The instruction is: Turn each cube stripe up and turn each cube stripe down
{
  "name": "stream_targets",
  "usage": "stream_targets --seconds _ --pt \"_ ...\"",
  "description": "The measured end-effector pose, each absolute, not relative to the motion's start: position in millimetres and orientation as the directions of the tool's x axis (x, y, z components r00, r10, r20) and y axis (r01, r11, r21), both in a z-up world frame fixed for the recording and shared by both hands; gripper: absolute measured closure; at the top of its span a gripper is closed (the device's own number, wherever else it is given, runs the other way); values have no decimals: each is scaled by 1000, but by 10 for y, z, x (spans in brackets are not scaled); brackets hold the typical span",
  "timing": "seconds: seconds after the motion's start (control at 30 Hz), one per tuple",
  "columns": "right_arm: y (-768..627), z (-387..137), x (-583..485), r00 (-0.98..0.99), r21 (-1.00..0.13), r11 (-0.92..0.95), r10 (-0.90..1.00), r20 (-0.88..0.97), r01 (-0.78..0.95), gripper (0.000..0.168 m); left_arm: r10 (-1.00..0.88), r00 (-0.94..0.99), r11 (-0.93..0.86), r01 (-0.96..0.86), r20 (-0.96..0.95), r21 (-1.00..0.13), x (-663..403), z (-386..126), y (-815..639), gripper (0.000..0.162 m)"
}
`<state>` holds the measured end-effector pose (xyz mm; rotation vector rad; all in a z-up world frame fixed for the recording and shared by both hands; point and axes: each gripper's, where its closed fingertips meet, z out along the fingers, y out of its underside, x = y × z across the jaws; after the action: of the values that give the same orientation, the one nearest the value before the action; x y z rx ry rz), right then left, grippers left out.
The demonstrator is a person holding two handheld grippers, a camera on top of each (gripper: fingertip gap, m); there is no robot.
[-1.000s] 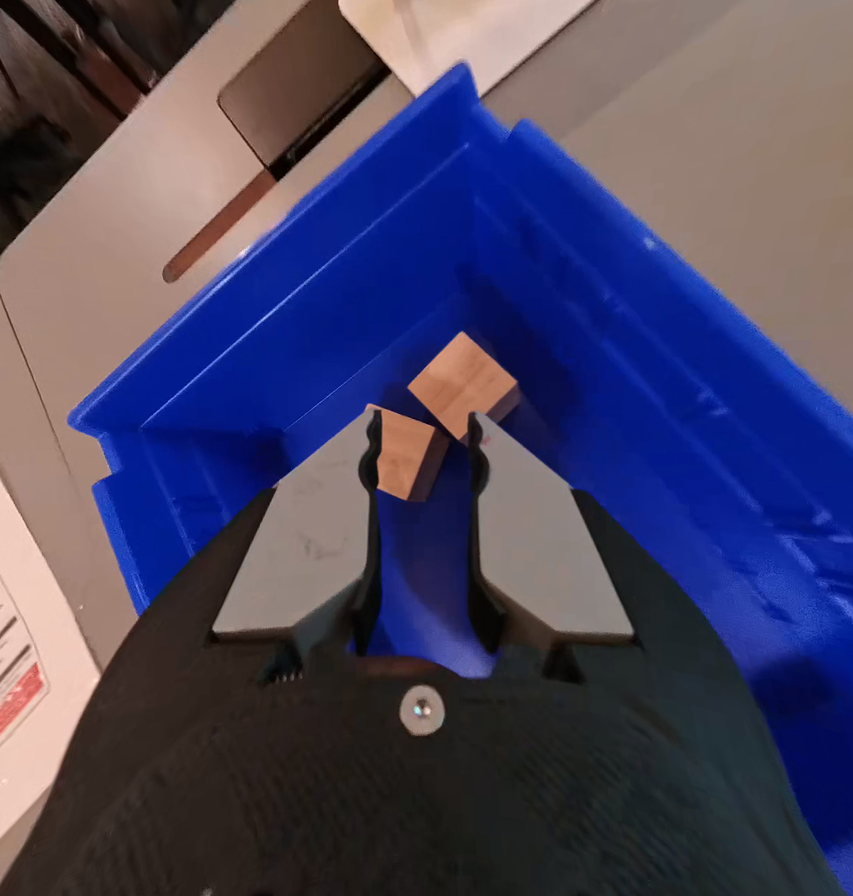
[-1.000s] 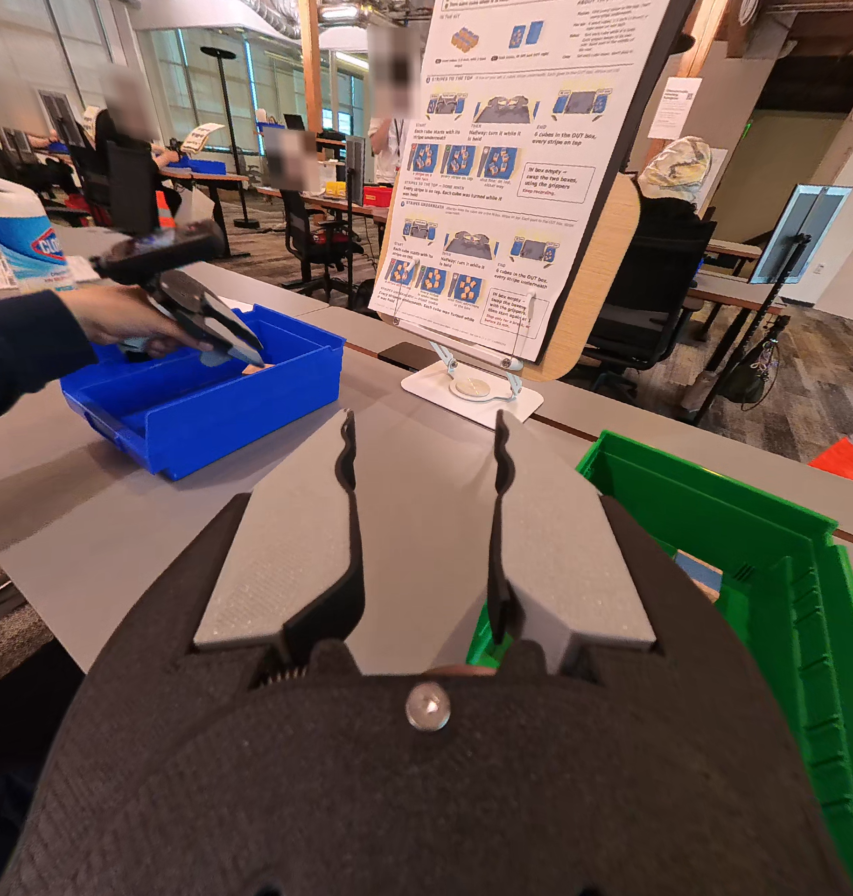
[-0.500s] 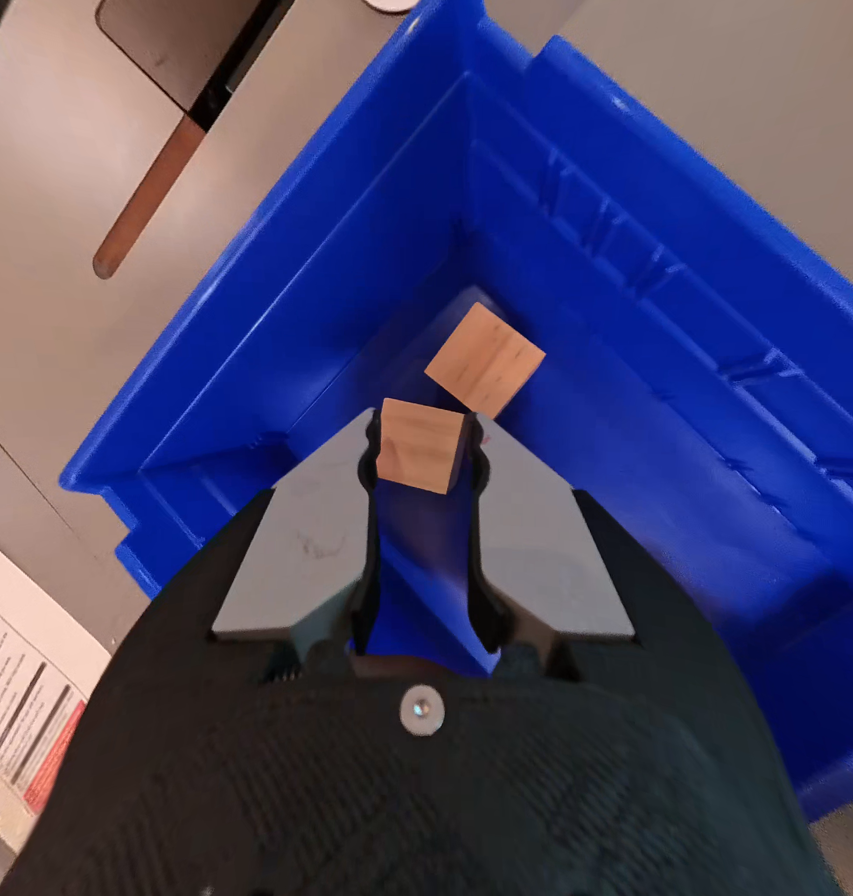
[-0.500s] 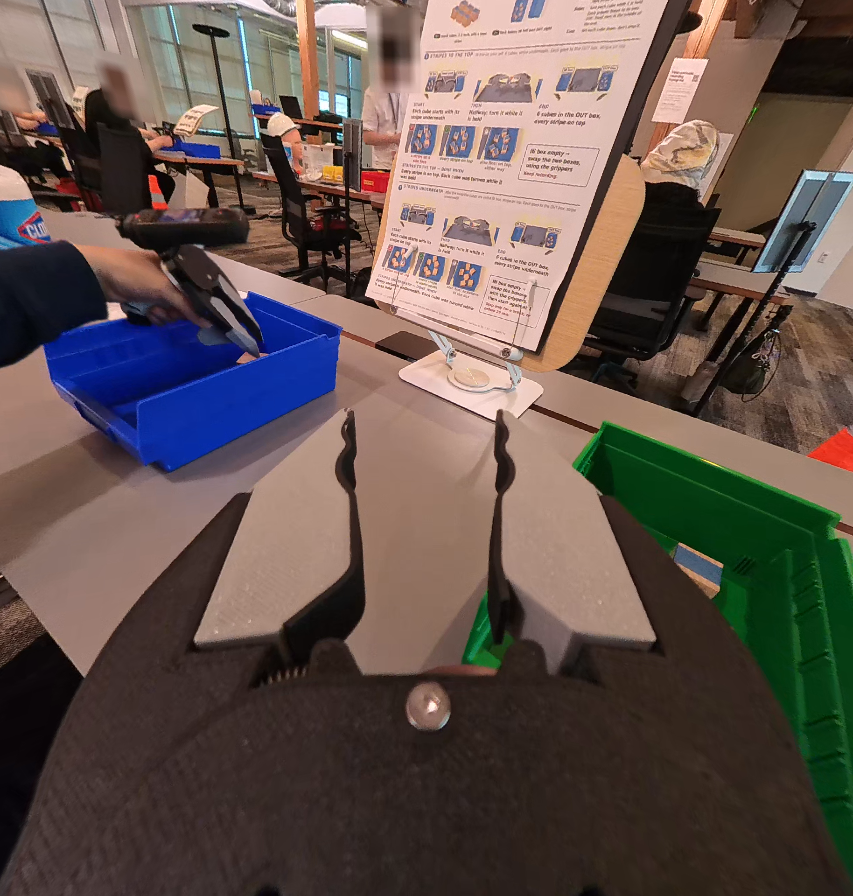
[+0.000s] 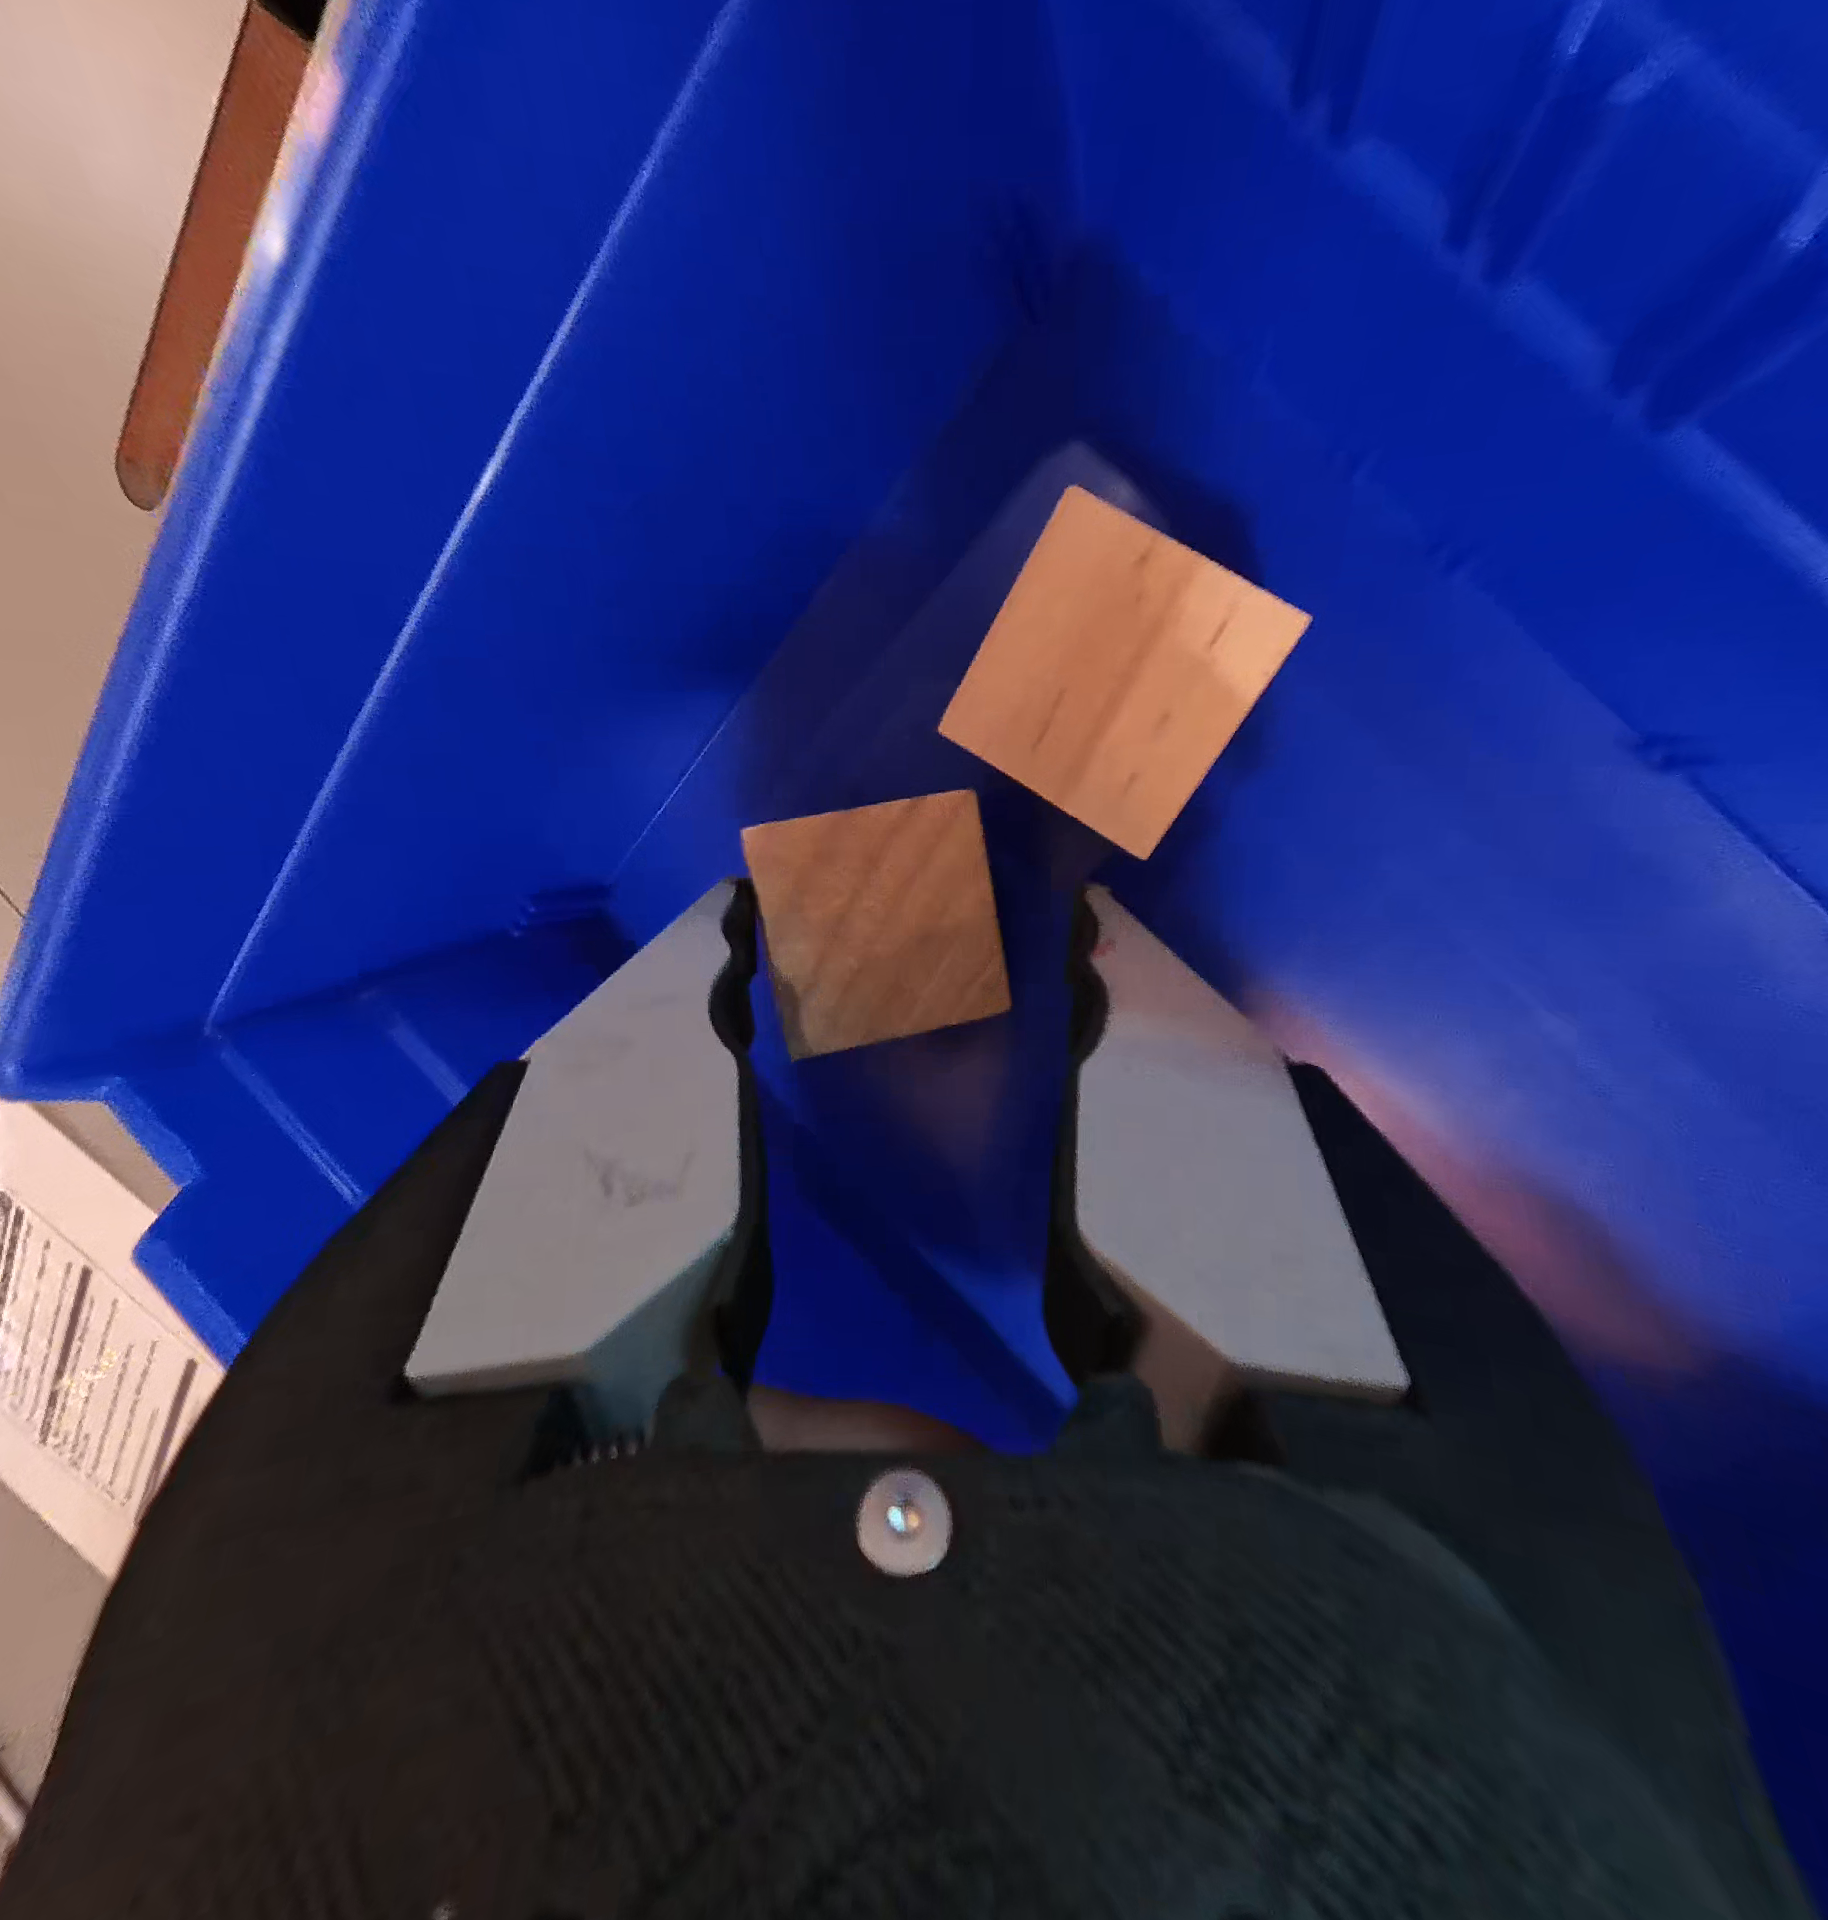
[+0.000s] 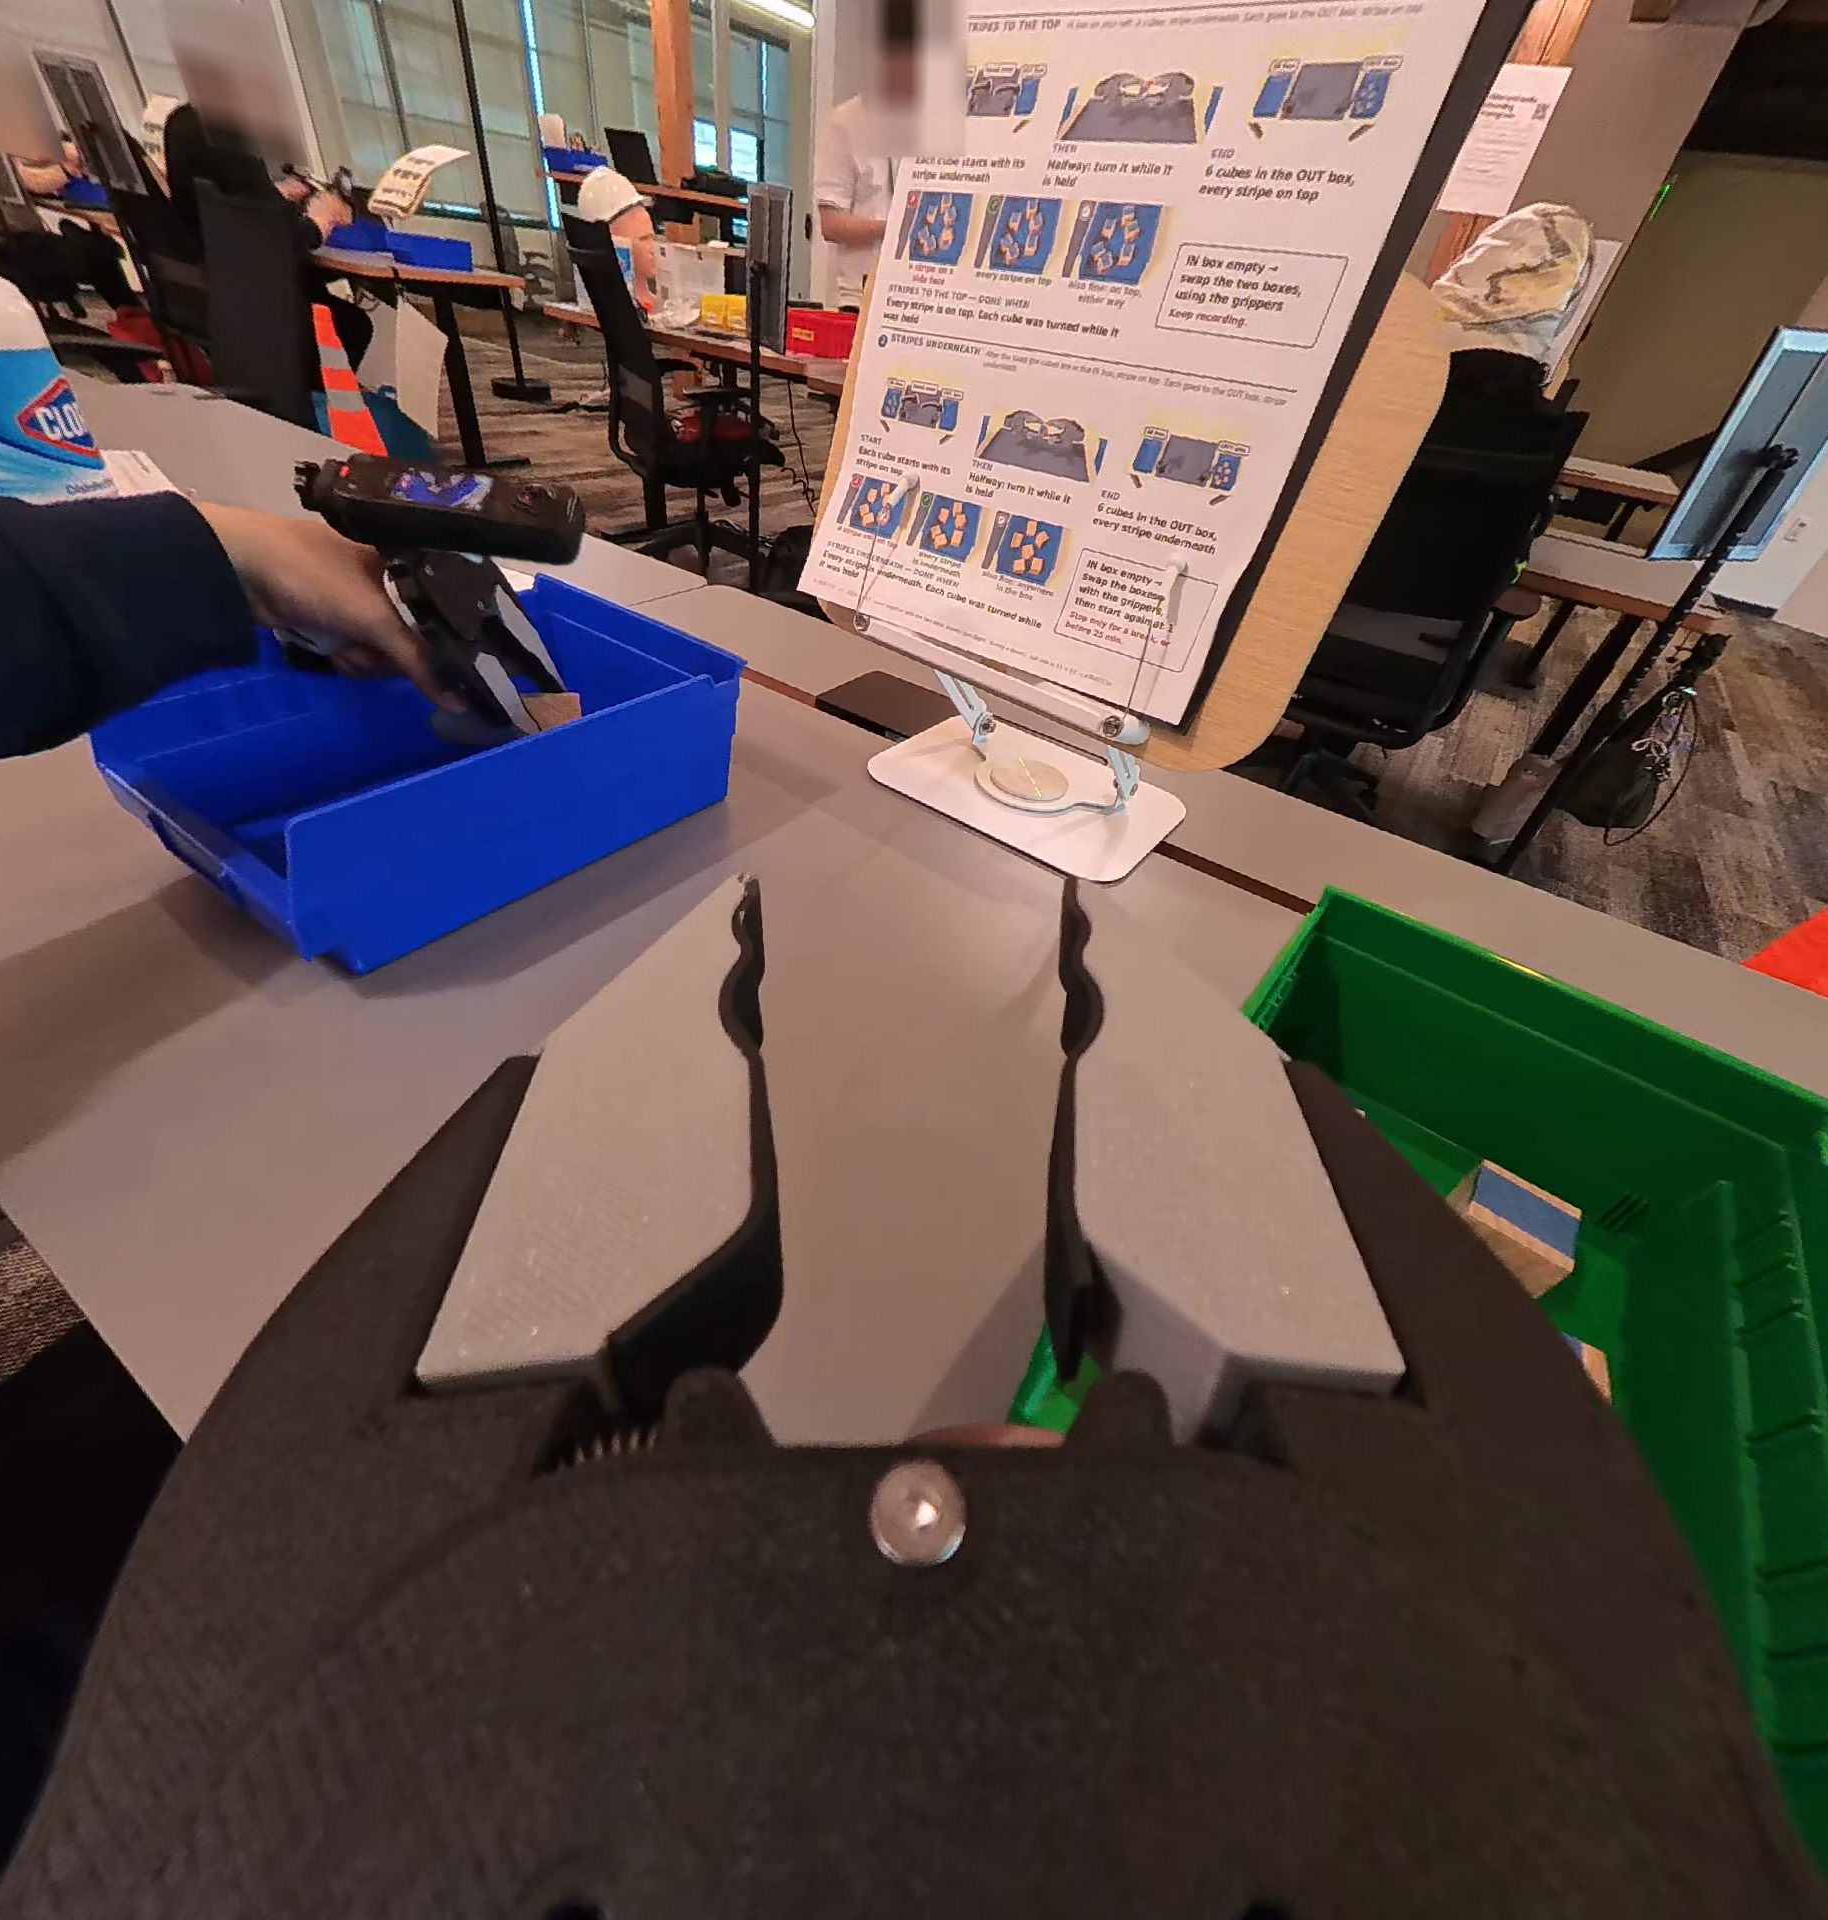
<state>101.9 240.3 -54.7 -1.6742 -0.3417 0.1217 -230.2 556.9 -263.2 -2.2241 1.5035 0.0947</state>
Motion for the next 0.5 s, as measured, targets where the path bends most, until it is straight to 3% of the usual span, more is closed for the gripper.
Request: stream_targets --seconds 0.5 --pt "2408 -575 973 943 -980 -102 306 133 171 114 -824 425 -309 -891 -374 -332 -2326 -2653 5720 112"
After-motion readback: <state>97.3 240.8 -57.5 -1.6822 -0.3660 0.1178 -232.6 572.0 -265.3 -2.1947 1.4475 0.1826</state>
